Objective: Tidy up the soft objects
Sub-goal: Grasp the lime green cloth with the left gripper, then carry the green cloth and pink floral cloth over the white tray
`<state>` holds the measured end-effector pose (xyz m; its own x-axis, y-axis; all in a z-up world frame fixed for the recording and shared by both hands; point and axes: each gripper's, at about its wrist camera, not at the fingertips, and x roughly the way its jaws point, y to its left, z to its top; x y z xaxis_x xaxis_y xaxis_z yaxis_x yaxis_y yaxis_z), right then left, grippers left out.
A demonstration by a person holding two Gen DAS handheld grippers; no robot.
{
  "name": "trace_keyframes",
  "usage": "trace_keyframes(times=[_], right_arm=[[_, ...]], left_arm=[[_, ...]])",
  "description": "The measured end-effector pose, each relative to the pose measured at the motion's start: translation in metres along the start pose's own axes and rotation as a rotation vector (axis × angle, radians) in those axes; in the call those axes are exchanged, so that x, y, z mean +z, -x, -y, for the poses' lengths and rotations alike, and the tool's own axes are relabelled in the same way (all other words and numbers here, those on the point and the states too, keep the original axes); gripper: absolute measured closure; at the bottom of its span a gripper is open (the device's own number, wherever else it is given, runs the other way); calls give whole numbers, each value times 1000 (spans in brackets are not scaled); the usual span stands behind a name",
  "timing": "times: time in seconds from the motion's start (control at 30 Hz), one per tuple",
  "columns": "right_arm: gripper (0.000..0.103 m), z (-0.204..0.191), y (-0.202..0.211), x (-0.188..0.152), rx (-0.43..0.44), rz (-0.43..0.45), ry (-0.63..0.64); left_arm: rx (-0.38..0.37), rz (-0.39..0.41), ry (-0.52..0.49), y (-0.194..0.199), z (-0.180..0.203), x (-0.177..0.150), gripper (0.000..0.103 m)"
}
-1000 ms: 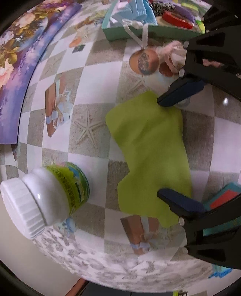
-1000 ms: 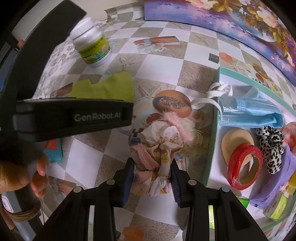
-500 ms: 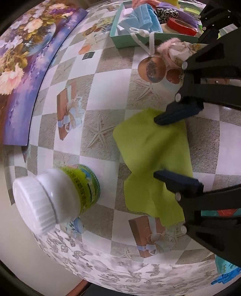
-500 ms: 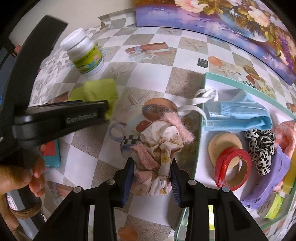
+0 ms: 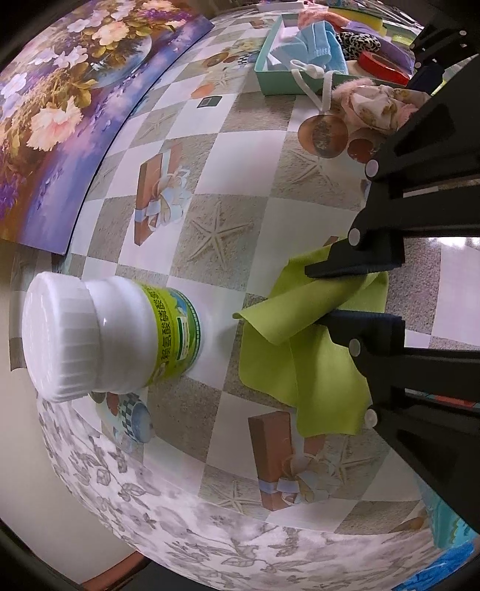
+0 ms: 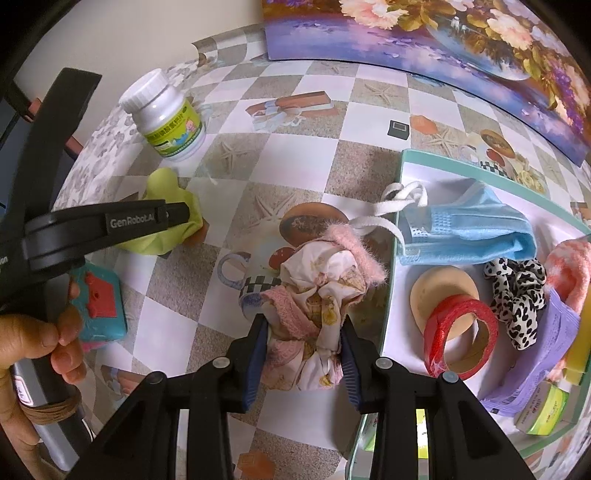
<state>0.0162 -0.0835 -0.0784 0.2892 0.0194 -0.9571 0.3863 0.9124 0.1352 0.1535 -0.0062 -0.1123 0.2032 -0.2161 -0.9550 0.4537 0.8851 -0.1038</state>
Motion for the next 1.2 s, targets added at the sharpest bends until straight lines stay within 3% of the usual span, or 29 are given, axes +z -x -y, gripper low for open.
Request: trace_keyframes(times=[0.53,1.2], right_arm=[[64,4,27,5,58,69,-25],[64,10,116,16,86,303,-50]], left_arm=[[-67,21,37,24,-11,3,94],[-122,305,65,150,-28,12,94]])
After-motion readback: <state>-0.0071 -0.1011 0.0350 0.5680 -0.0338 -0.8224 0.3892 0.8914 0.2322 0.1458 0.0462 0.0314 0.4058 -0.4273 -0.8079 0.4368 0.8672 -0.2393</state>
